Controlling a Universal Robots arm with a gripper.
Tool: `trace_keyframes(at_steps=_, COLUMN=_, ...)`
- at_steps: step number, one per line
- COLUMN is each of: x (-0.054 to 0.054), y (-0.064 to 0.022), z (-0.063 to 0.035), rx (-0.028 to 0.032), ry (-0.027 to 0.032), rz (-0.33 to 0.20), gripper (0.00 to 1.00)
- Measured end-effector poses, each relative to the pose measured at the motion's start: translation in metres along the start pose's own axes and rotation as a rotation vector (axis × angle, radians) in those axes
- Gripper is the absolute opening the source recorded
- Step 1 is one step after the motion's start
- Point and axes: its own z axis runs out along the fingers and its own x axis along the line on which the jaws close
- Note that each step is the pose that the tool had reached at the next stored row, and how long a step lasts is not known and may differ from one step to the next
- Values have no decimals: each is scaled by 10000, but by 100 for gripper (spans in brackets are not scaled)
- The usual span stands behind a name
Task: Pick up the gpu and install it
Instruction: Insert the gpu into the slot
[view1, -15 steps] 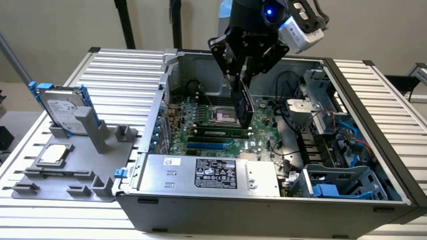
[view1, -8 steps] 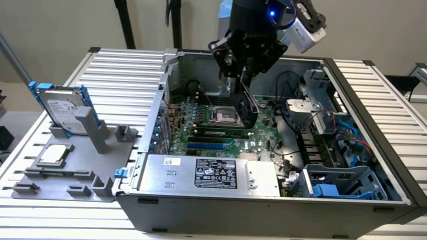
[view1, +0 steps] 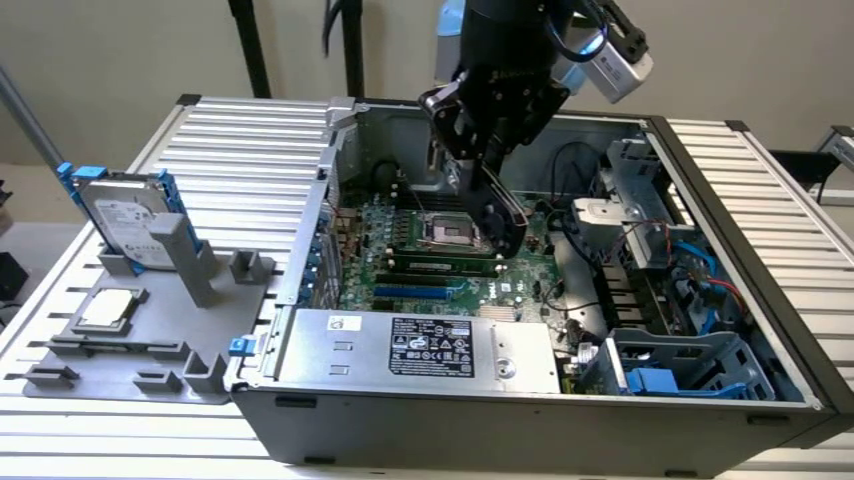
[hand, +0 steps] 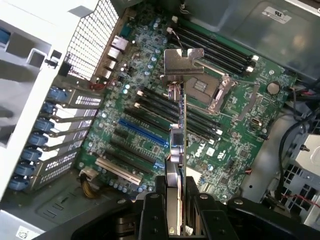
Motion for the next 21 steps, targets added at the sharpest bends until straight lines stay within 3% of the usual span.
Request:
trace_keyframes(at_steps=9, x=-1, y=-1, z=32, rx=55, ry=12, rz=-1635, gripper=27)
trace_keyframes(at_steps=21, x=-4, y=-1, z=113, rx=-42, ry=-129, rz=-3752, gripper=27)
